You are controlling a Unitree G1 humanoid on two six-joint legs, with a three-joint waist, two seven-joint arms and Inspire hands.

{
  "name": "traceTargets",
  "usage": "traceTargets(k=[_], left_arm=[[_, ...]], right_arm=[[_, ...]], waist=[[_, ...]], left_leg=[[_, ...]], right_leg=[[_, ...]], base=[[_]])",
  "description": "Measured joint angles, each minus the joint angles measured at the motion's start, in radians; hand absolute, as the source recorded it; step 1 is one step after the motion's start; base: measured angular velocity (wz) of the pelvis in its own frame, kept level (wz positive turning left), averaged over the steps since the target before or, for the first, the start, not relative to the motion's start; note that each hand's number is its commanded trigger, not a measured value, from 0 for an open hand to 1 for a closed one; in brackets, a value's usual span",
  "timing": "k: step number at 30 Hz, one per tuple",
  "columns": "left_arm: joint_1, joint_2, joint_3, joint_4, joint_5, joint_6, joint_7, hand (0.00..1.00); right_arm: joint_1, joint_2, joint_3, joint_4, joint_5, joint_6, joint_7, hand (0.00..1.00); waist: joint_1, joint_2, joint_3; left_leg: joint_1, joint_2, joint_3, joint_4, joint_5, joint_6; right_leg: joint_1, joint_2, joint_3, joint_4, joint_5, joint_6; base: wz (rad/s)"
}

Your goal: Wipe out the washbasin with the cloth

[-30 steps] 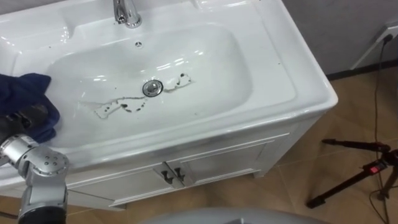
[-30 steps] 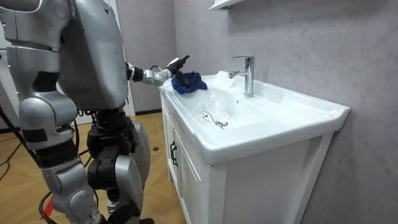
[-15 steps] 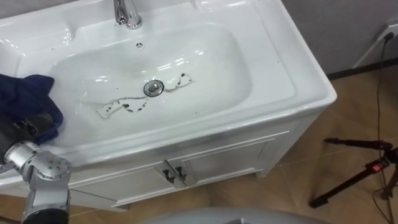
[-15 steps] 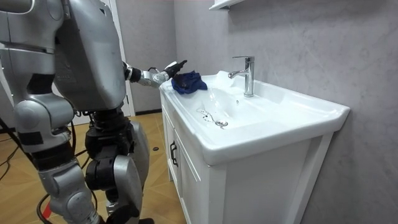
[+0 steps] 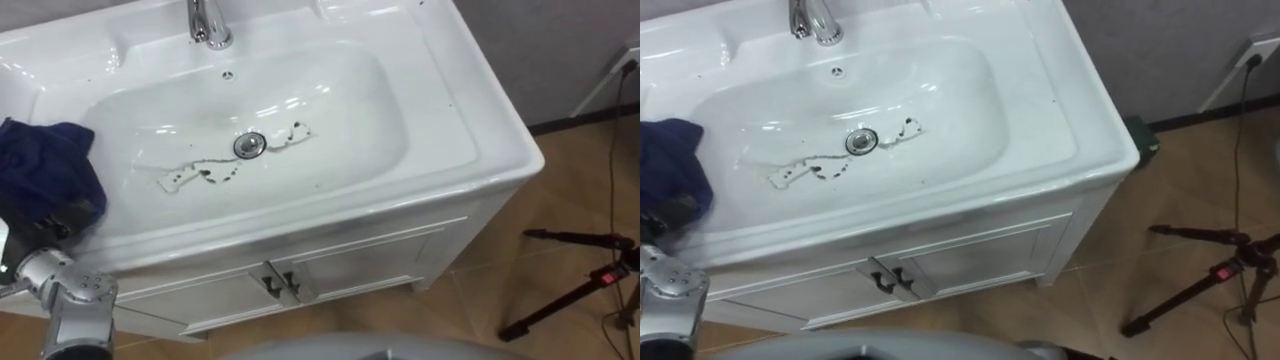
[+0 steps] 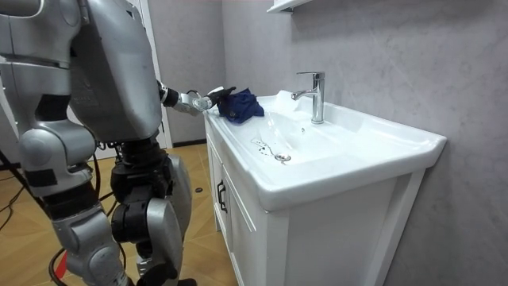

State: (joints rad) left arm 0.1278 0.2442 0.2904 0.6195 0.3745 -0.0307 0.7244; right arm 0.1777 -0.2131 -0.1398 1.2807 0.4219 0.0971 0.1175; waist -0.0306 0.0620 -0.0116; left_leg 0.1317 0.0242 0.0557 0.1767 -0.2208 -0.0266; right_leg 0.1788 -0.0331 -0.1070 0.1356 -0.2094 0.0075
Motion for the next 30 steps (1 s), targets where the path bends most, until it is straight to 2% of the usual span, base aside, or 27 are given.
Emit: traceTargets(k=[1, 2, 3, 4, 5, 17, 24, 30], left_arm=[[-0.002, 0.000, -0.001, 0.007, 0.000, 0.000, -0.003, 0.00], [-0.006, 0.000, -0.001, 0.027, 0.000, -0.003, -0.013, 0.18], [-0.008, 0.000, -0.001, 0.031, 0.001, -0.003, -0.016, 0.62], [-0.011, 0.000, -0.001, 0.039, 0.001, -0.003, -0.020, 0.75], [-0.013, 0.000, -0.001, 0.044, 0.002, -0.003, -0.022, 1.00], [-0.022, 0.011, 0.002, 0.058, 0.013, -0.007, -0.020, 1.00], [-0.036, 0.043, 0.022, 0.078, 0.012, -0.007, -0.035, 1.00], [-0.041, 0.043, 0.023, 0.087, 0.010, -0.007, -0.040, 1.00]], right_arm=[[0.000, 0.000, 0.000, 0.000, 0.000, 0.004, -0.001, 0.00], [0.001, -0.002, 0.000, 0.001, 0.000, 0.008, -0.002, 0.00], [0.001, -0.003, -0.001, 0.002, 0.000, 0.010, -0.003, 0.00], [0.001, -0.004, 0.000, 0.002, 0.000, 0.014, -0.006, 0.00], [0.001, -0.005, 0.000, 0.003, 0.001, 0.015, -0.006, 0.00], [-0.002, -0.005, -0.001, 0.001, -0.014, 0.029, -0.031, 0.00], [-0.003, -0.006, -0.001, -0.006, -0.032, 0.028, -0.031, 0.00], [-0.005, -0.007, -0.001, -0.006, -0.034, 0.027, -0.032, 0.00]], waist=[[0.000, 0.001, -0.0004], [0.000, 0.002, -0.0013], [-0.001, 0.003, -0.0020], [-0.001, 0.004, -0.0029], [0.000, 0.005, -0.0034], [0.008, 0.005, -0.0040], [0.008, 0.002, -0.0059], [0.008, 0.003, -0.0062]], left_leg=[[0.001, 0.000, 0.000, 0.000, 0.000, 0.000], [0.002, 0.000, 0.000, -0.001, 0.000, 0.000], [0.003, 0.001, 0.000, -0.001, 0.000, 0.000], [0.004, 0.001, 0.001, -0.001, 0.000, 0.000], [0.005, 0.000, 0.002, -0.001, 0.000, 0.000], [0.011, 0.001, 0.009, -0.007, 0.000, 0.000], [0.010, 0.000, 0.010, -0.011, 0.000, 0.000], [0.009, 0.000, 0.010, -0.011, 0.000, 0.000]], right_leg=[[0.000, 0.000, 0.000, 0.000, 0.000, 0.000], [0.000, 0.000, 0.001, 0.000, 0.000, 0.000], [0.001, 0.000, 0.002, 0.000, 0.000, 0.000], [0.001, 0.001, 0.004, 0.000, 0.000, 0.000], [0.001, 0.000, 0.006, 0.001, 0.000, 0.000], [0.000, 0.001, 0.016, -0.001, -0.001, 0.000], [0.000, 0.001, 0.016, -0.001, -0.001, 0.001], [0.002, 0.001, 0.016, -0.001, -0.001, 0.001]], base=[[0.00], [-0.04], [-0.05], [-0.05], [-0.05], [-0.02], [0.00], [0.00]])
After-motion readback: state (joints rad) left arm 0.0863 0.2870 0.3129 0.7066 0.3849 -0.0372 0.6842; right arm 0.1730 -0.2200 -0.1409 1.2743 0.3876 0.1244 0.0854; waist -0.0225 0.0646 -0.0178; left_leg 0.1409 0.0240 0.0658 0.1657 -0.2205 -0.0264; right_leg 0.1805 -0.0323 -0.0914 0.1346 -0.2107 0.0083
